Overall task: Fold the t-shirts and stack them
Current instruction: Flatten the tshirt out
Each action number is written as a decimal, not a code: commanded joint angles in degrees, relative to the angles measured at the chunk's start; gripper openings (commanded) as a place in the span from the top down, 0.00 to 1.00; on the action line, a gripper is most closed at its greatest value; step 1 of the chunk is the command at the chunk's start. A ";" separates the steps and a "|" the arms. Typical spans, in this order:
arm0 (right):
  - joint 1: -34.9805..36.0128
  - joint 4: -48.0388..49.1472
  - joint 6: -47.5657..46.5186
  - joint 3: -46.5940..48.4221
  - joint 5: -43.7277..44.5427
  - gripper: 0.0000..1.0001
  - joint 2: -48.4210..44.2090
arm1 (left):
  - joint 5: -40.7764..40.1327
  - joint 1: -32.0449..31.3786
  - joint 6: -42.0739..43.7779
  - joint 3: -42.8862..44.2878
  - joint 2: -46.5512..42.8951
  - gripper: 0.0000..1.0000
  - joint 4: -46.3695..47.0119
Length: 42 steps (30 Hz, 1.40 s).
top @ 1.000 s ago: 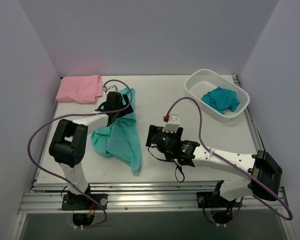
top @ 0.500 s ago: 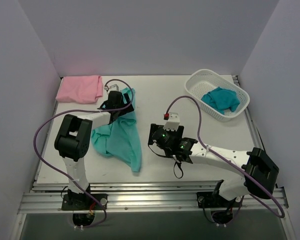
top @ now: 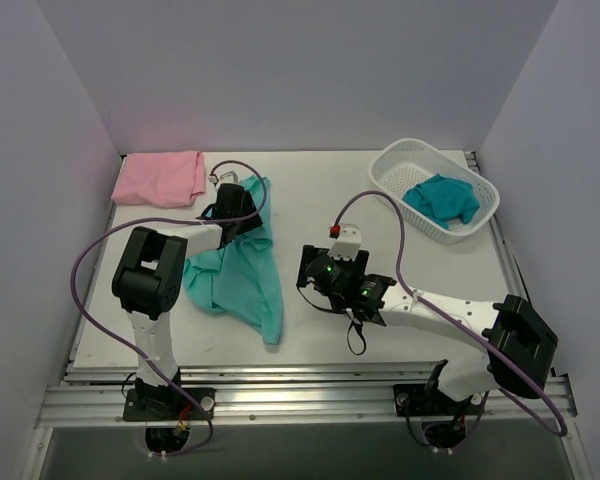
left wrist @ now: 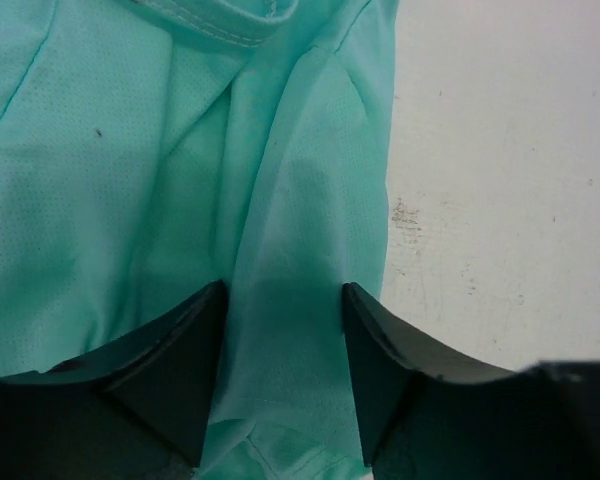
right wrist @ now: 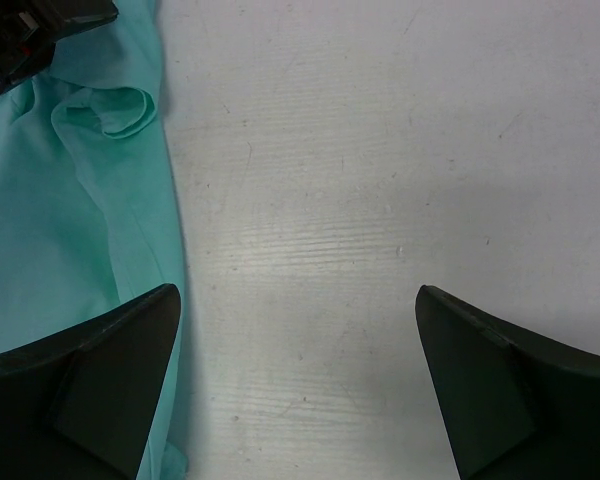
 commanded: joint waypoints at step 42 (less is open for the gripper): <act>21.34 0.67 12.58 0.77 1.18 0.06 12.07 | 0.39 3.25 1.89 14.84 5.52 0.98 -0.13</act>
